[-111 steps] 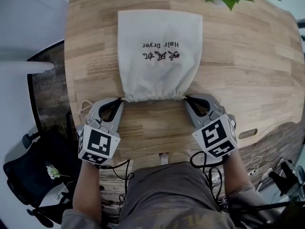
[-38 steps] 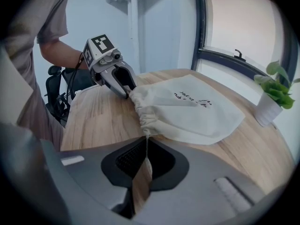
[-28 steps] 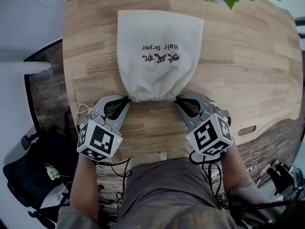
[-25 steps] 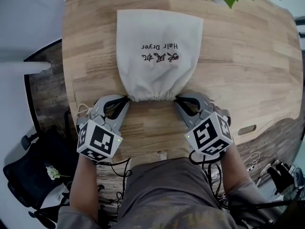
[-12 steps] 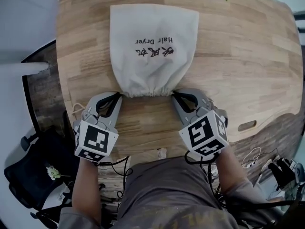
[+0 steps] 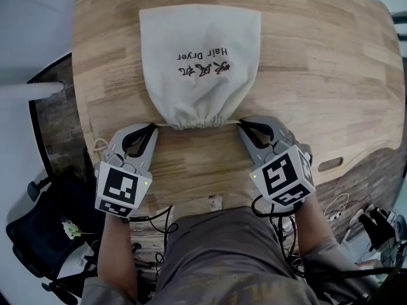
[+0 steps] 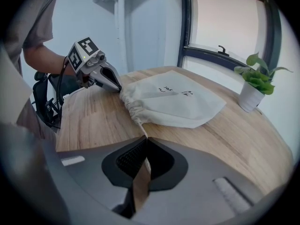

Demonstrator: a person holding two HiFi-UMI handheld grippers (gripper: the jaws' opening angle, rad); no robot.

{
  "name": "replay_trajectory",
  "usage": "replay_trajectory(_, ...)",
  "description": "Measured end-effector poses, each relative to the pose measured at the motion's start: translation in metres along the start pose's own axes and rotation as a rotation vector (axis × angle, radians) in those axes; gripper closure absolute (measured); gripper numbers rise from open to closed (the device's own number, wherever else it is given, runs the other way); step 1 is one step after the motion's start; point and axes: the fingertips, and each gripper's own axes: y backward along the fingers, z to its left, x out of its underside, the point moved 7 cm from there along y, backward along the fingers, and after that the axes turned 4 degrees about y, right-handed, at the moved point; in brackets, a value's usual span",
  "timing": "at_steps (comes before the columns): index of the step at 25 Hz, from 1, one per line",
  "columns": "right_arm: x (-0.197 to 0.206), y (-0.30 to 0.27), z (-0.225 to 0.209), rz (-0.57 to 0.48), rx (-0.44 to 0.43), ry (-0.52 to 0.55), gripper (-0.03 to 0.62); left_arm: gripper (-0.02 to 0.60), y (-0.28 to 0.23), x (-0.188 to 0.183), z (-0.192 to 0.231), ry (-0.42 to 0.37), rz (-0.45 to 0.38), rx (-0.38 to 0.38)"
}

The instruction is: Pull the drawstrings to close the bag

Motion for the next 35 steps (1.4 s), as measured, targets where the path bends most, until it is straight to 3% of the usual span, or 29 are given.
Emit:
replay_trajectory(11,0.008,0.001,0.000,-0.020,-0.003,-0.011,0.562,0.575,0.004,0.005,0.002,0.035,-0.025,-0.001)
replay_trajectory(18,-0.005,0.017,-0.002,-0.086,0.027,-0.031,0.562,0.577,0.026,-0.012,0.004,0.044,-0.078,-0.056)
replay_trajectory(22,-0.036,0.056,-0.013,-0.192,0.071,-0.042,0.562,0.578,0.061,-0.044,0.005,0.027,-0.164,-0.133)
replay_trajectory(29,-0.115,0.152,-0.048,-0.439,0.195,-0.001,0.560,0.578,0.140,-0.135,0.014,-0.039,-0.413,-0.336)
replay_trajectory(35,-0.162,0.230,-0.040,-0.550,0.291,0.071,0.559,0.577,0.208,-0.177,-0.002,-0.081,-0.539,-0.423)
